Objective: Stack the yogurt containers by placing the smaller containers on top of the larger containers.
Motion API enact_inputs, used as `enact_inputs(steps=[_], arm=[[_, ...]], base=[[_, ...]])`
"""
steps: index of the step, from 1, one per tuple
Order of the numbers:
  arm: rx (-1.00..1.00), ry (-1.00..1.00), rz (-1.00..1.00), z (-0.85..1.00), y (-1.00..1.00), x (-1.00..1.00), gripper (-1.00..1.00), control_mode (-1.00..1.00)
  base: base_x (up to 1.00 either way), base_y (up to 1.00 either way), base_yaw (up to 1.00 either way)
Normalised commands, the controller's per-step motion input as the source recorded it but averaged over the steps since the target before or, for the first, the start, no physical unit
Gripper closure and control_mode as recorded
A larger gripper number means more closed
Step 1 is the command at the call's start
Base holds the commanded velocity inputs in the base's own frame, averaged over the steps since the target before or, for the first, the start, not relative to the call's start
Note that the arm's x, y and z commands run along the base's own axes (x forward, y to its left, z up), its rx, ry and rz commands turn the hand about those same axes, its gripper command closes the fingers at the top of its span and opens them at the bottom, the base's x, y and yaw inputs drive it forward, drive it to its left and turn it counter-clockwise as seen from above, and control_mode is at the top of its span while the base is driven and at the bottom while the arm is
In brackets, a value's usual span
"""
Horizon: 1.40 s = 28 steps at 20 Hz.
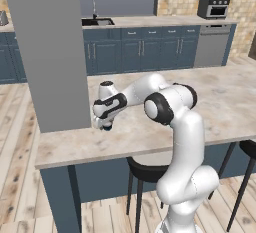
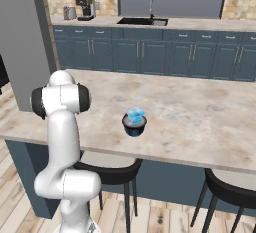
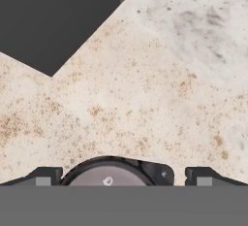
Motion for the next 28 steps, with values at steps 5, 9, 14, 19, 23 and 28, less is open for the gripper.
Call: enact_inputs(steps=[5,9,14,19,23,28], arm=[[0.0,0.0,-0.02,-0.02,0.0,0.0,-1.0,-1.0],[0.0,0.0,-0.04,-0.02,0.0,-0.01,-1.0,-1.0],[0.0,0.0,-0.05,-0.01,0.0,-0.04,-1.0,-1.0],[0.0,0.02,-0.06,-0.02,0.0,-0.03,-1.0,-1.0],[0.0,0.03,-0.05,-0.06,0.0,0.0,-1.0,-1.0],[0.0,0.02,-0.03,-0.05,0.0,0.0,-1.0,-1.0]], base=[[0.0,0.0,0.0],[0.0,0.0,0.0],[0.0,0.0,0.0],[0.0,0.0,0.0],[0.0,0.0,0.0],[0.0,0.0,0.0]])
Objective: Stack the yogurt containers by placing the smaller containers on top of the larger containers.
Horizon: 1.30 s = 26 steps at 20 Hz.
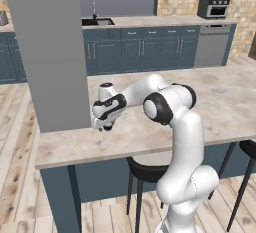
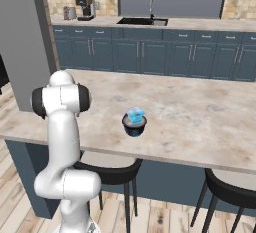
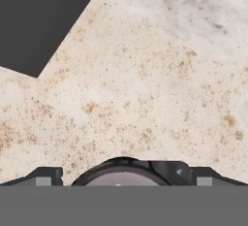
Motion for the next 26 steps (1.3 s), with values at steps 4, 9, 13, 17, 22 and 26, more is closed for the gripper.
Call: enact_inputs(steps=[4,9,13,17,22,26], arm=[[0.0,0.0,0.0,-0.04,0.01,0.04,1.0,-1.0],[0.0,0.0,0.0,-0.05,0.01,0.06,1.0,-1.0],[0.0,0.0,0.0,-0.05,-0.01,0.01,1.0,-1.0],[0.0,0.0,0.0,0.03,-0.1,0.0,1.0,-1.0],[0.0,0.04,-0.01,0.23,-0.17,-0.06,1.0,-1.0],[-0.01,0.05,-0.07,0.28,-0.24,-0.08,1.0,-1.0]], base=[[0.0,0.0,0.0],[0.0,0.0,0.0],[0.0,0.0,0.0],[0.0,0.0,0.0],[0.0,0.0,0.0],[0.0,0.0,0.0]])
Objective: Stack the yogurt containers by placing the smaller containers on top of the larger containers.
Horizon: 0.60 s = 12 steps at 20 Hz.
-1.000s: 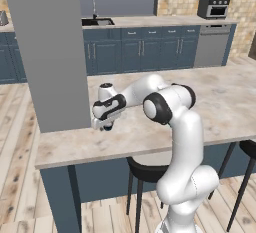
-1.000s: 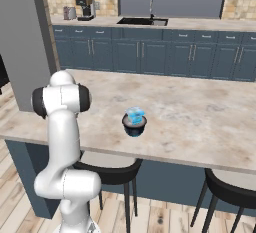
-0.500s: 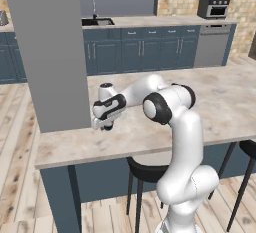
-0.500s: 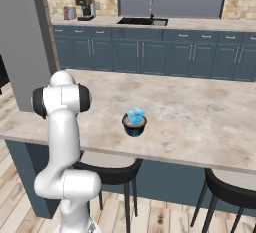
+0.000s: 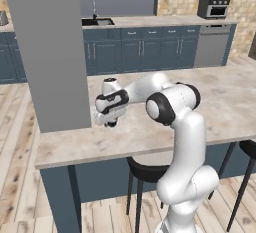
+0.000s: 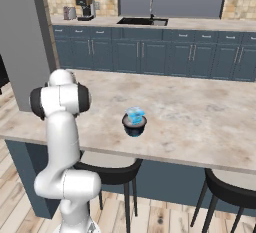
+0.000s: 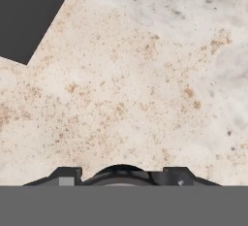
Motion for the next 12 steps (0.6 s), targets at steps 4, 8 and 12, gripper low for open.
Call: enact_inputs(steps=[4,8,12], arm=[[0.0,0.06,-0.02,0.34,-0.27,-0.11,1.0,-1.0],[0.0,0.09,0.0,0.36,-0.31,-0.15,1.0,-1.0],[0.0,0.07,0.0,0.37,-0.33,-0.19,1.0,-1.0]], base=[[0.0,0.0,0.0],[0.0,0.0,0.0],[0.0,0.0,0.0]])
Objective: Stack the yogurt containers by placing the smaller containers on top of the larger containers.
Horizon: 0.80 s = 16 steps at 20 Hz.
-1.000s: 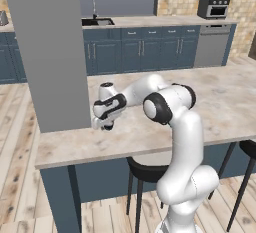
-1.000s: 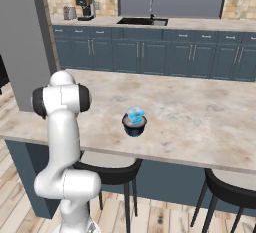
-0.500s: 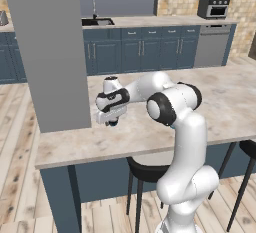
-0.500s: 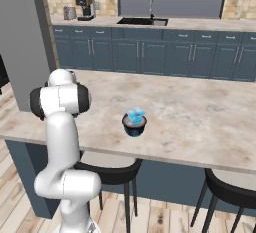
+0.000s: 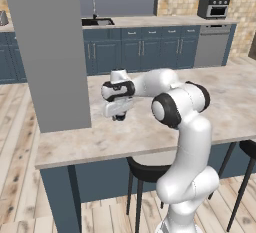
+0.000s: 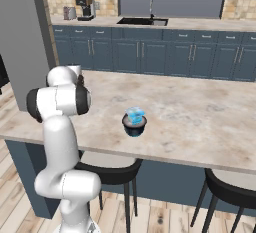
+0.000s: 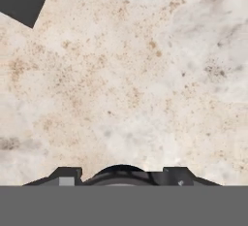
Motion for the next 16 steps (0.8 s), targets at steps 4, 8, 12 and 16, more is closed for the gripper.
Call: enact_inputs(steps=[4,8,12,16], arm=[[0.0,0.07,0.0,0.4,-0.32,-0.19,1.0,-1.0],[0.0,0.1,0.0,0.41,-0.31,-0.18,1.0,-1.0],[0.0,0.09,0.0,0.41,-0.3,-0.18,1.0,-1.0],[0.0,0.07,0.0,0.38,-0.32,-0.17,1.0,-1.0]], base=[[0.0,0.0,0.0],[0.0,0.0,0.0],[0.0,0.0,0.0],[0.0,0.0,0.0]])
